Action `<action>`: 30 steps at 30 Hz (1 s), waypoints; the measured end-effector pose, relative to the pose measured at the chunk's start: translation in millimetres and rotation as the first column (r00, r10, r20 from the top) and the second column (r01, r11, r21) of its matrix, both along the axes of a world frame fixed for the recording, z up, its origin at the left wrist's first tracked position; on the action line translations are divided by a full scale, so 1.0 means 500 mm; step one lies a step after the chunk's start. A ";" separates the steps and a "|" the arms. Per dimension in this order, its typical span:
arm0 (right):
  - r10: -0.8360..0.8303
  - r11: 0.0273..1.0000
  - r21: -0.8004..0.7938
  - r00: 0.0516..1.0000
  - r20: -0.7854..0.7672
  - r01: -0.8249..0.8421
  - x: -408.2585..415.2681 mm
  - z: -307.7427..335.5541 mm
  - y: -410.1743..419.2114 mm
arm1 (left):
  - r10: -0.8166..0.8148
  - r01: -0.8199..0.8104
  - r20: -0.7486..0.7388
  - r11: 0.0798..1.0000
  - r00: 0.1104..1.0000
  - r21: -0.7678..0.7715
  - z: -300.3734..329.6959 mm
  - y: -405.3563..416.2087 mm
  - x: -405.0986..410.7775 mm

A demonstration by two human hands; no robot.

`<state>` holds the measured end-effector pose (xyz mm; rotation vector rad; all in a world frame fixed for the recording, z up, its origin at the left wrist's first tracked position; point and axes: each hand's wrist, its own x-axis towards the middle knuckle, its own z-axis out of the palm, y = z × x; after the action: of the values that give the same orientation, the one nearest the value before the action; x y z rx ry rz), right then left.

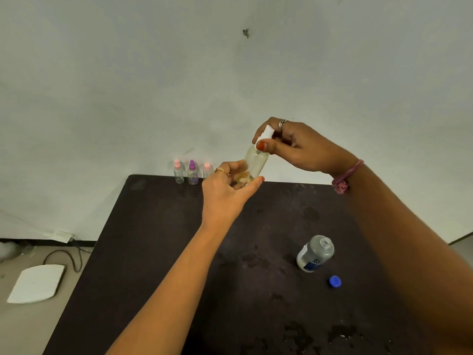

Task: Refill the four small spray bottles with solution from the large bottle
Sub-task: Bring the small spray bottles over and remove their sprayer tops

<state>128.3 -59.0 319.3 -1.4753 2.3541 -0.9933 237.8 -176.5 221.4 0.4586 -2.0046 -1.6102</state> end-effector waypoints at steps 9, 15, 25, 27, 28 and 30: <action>-0.052 0.945 0.322 0.999 -0.010 0.053 -0.014 0.085 0.041 | -0.051 0.051 -0.012 0.998 0.999 -0.029 0.006 0.006 0.000; -0.114 0.948 0.267 0.969 -0.219 0.172 0.012 0.070 0.026 | -0.048 0.047 -0.012 0.998 0.999 -0.041 0.007 0.020 -0.004; -0.069 0.907 0.398 0.982 -0.178 0.136 0.020 0.093 0.041 | -0.110 0.111 -0.009 0.993 0.994 0.029 -0.006 0.027 0.007; -0.145 0.891 0.403 0.972 -0.186 0.210 0.027 0.089 0.034 | -0.112 0.112 -0.014 0.993 0.994 0.047 -0.007 0.031 0.005; -0.147 0.891 0.397 0.966 -0.211 0.222 0.026 0.084 0.033 | -0.113 0.114 -0.012 0.992 0.993 0.048 -0.007 0.033 0.004; -0.097 0.912 0.366 0.965 -0.243 0.184 0.024 0.079 0.037 | -0.119 0.120 -0.009 0.991 0.993 0.054 -0.010 0.035 0.003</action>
<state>140.4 -40.3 358.8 -1.3301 2.6460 -0.3630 239.4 -159.2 216.4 0.3593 -2.0214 -1.7401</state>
